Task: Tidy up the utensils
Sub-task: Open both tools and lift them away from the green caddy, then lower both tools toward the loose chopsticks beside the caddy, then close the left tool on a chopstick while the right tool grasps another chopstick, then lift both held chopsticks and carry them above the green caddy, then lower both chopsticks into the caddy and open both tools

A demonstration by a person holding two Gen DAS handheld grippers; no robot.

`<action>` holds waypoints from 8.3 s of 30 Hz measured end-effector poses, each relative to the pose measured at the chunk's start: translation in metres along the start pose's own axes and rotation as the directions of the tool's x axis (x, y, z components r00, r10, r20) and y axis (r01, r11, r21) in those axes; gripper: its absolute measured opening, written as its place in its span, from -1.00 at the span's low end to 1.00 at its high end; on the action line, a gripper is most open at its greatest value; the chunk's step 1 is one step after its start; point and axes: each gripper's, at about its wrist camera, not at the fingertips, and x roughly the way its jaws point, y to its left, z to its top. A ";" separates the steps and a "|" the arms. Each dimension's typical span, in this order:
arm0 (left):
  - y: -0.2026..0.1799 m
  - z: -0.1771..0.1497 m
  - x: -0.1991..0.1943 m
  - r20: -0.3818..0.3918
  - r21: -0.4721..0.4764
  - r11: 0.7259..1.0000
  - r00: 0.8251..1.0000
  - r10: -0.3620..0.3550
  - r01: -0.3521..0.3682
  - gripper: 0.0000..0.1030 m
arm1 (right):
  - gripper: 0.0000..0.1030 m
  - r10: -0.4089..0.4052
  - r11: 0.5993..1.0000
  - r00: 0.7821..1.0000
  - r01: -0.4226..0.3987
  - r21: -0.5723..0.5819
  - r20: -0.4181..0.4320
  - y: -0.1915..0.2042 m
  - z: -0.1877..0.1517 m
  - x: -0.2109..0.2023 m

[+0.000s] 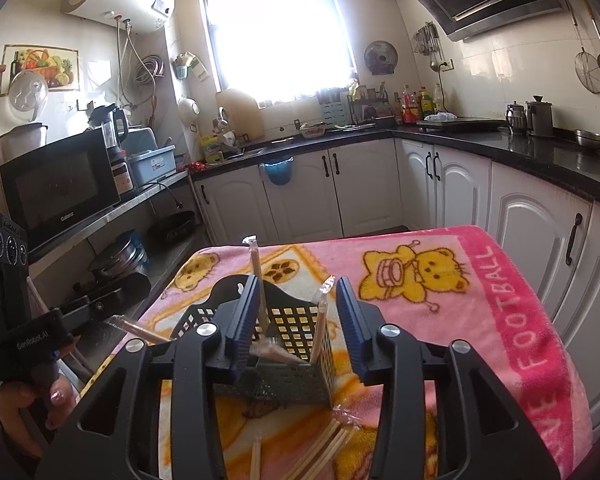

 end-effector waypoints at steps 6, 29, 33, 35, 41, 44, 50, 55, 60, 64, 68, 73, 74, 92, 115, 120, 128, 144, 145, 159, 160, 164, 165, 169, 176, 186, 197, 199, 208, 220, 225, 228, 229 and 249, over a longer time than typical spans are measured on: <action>0.002 -0.007 -0.009 -0.003 -0.004 1.000 1.000 0.008 -0.008 0.17 | -0.08 -0.002 1.000 1.000 0.001 -0.012 -0.008 0.002 -0.008 -0.013; 0.024 -0.043 -0.038 -0.044 -0.054 0.997 0.997 0.059 -0.061 0.66 | 0.05 0.047 0.997 0.995 -0.052 -0.055 -0.087 0.027 -0.042 -0.025; 0.029 -0.049 -0.039 -0.056 -0.056 0.996 0.996 0.066 -0.069 0.66 | 0.05 0.056 0.996 0.993 -0.063 -0.063 -0.104 0.031 -0.047 -0.023; 0.032 -0.052 -0.040 -0.062 -0.058 0.995 0.995 0.073 -0.076 0.66 | 0.05 0.060 0.995 0.992 -0.068 -0.068 -0.112 0.034 -0.049 -0.022; 0.041 -0.064 -0.040 -0.092 -0.077 0.992 0.992 0.089 -0.096 0.66 | 0.05 0.076 0.993 0.986 -0.088 -0.079 -0.147 0.039 -0.059 -0.016; 0.047 -0.072 -0.039 -0.111 -0.088 0.990 0.989 0.098 -0.108 0.66 | 0.05 0.087 0.991 0.982 -0.102 -0.085 -0.169 0.043 -0.065 -0.012; 0.058 -0.086 -0.029 -0.169 -0.103 0.986 0.979 0.111 -0.129 0.26 | 0.05 0.092 0.989 0.971 -0.114 -0.089 -0.222 0.047 -0.080 -0.001; 0.067 -0.100 -0.015 -0.232 -0.127 0.984 0.968 0.097 -0.129 -0.18 | 0.05 0.083 0.989 0.958 -0.112 -0.092 -0.274 0.047 -0.093 0.009; 0.074 -0.118 0.003 -0.305 -0.150 0.980 0.949 0.077 -0.127 -0.32 | 0.05 0.077 0.989 0.945 -0.112 -0.094 -0.317 0.046 -0.105 0.020; 0.077 -0.127 0.017 -0.347 -0.141 0.979 0.933 0.091 -0.147 -0.38 | 0.05 0.073 0.989 0.935 -0.112 -0.093 -0.347 0.044 -0.112 0.028; 0.082 -0.131 0.028 -0.375 -0.135 0.976 0.921 0.110 -0.172 -0.38 | 0.05 0.072 0.989 0.927 -0.113 -0.091 -0.367 0.043 -0.117 0.033; 0.088 -0.133 0.038 -0.402 -0.110 0.974 0.905 0.137 -0.196 -0.38 | 0.05 0.076 0.990 0.916 -0.117 -0.081 -0.394 0.041 -0.122 0.040; 0.089 -0.133 0.040 -0.408 -0.104 0.974 0.902 0.144 -0.203 -0.38 | 0.05 0.078 0.990 0.914 -0.119 -0.078 -0.399 0.040 -0.123 0.042; 0.094 -0.135 0.058 -0.444 0.005 0.974 0.872 0.205 -0.227 -0.75 | 0.05 0.089 0.989 0.865 -0.135 -0.058 -0.494 0.046 -0.137 0.082; 0.108 -0.116 0.023 -0.339 -0.134 0.976 0.933 0.119 -0.173 -0.96 | -0.84 0.073 0.993 0.813 -0.116 -0.037 -0.578 0.046 -0.136 0.129; 0.103 -0.106 0.013 -0.303 -0.145 0.977 0.947 0.106 -0.156 -0.96 | -0.85 0.101 0.991 0.843 -0.131 -0.020 -0.529 0.042 -0.124 0.112; 0.086 -0.090 -0.007 -0.236 -0.145 0.984 0.969 0.067 -0.103 -0.96 | -0.87 0.149 0.984 0.903 -0.175 -0.029 -0.403 0.046 -0.096 0.067; 0.037 -0.052 -0.038 -0.114 -0.097 0.994 0.992 -0.050 0.039 -0.97 | -0.89 0.184 0.982 0.962 -0.188 0.003 -0.200 0.040 -0.058 -0.002; 0.033 -0.049 -0.039 -0.107 -0.090 0.995 0.993 -0.058 0.049 -0.97 | -0.89 0.185 0.982 0.964 -0.188 0.004 -0.190 0.042 -0.055 -0.007; -0.005 -0.018 -0.047 -0.043 0.001 0.992 0.991 -0.129 0.129 -0.97 | -0.89 0.173 0.985 0.985 -0.173 -0.019 -0.028 0.037 -0.021 -0.048; -0.006 -0.016 -0.047 -0.038 0.006 0.991 0.991 -0.131 0.131 -0.97 | -0.89 0.171 0.985 0.985 -0.172 -0.020 -0.020 0.037 -0.019 -0.049; -0.012 -0.005 -0.049 -0.011 0.023 0.990 0.990 -0.138 0.139 -0.97 | -0.89 0.172 0.985 0.985 -0.172 -0.016 0.005 0.035 -0.012 -0.053; -0.013 -0.003 -0.050 -0.006 0.026 0.990 0.990 -0.140 0.140 -0.97 | -0.89 0.174 0.985 0.985 -0.174 -0.015 0.010 0.035 -0.009 -0.054; -0.017 0.008 -0.051 0.018 0.041 0.989 0.989 -0.145 0.145 -0.97 | -0.89 0.179 0.984 0.983 -0.179 -0.015 0.027 0.035 -0.003 -0.054; -0.024 0.029 -0.054 0.062 0.070 0.986 0.986 -0.155 0.151 -0.97 | -0.89 0.192 0.981 0.979 -0.191 -0.031 0.061 0.041 0.010 -0.056; -0.030 0.060 -0.061 0.146 0.091 0.987 0.979 -0.144 0.132 -0.97 | -0.89 0.221 0.975 0.969 -0.216 -0.055 0.113 0.055 0.034 -0.053; -0.027 0.096 -0.067 0.230 0.109 0.990 0.967 -0.108 0.085 -0.97 | -0.89 0.237 0.971 0.956 -0.229 -0.066 0.175 0.070 0.064 -0.043; -0.025 0.102 -0.066 0.241 0.106 0.992 0.966 -0.099 0.075 -0.97 | -0.89 0.239 0.971 0.953 -0.230 -0.067 0.184 0.070 0.069 -0.040; -0.010 0.114 -0.059 0.281 0.066 0.997 0.958 -0.050 0.032 -0.97 | -0.89 0.230 0.973 0.942 -0.224 -0.055 0.244 0.069 0.095 -0.028; 0.011 0.106 -0.038 0.295 0.004 1.000 0.956 0.002 -0.003 -0.97 | -0.89 0.216 0.976 0.934 -0.214 -0.037 0.286 0.066 0.103 0.000; 0.019 0.098 -0.031 0.295 -0.003 1.000 0.955 0.012 -0.012 -0.96 | -0.89 0.200 0.979 0.937 -0.201 -0.025 0.286 0.066 0.097 0.016; 0.022 0.093 -0.025 0.293 0.001 1.000 0.956 0.028 -0.030 -0.96 | -0.89 0.190 0.981 0.941 -0.194 -0.013 0.281 0.065 0.093 0.026; 0.024 0.092 -0.023 0.290 0.000 1.000 0.957 0.028 -0.029 -0.96 | -0.89 0.187 0.981 0.941 -0.192 -0.008 0.280 0.065 0.092 0.029; 0.042 0.056 0.007 0.234 -0.038 0.998 0.971 0.056 -0.048 -0.96 | -0.89 0.173 0.984 0.964 -0.179 0.010 0.204 0.067 0.057 0.079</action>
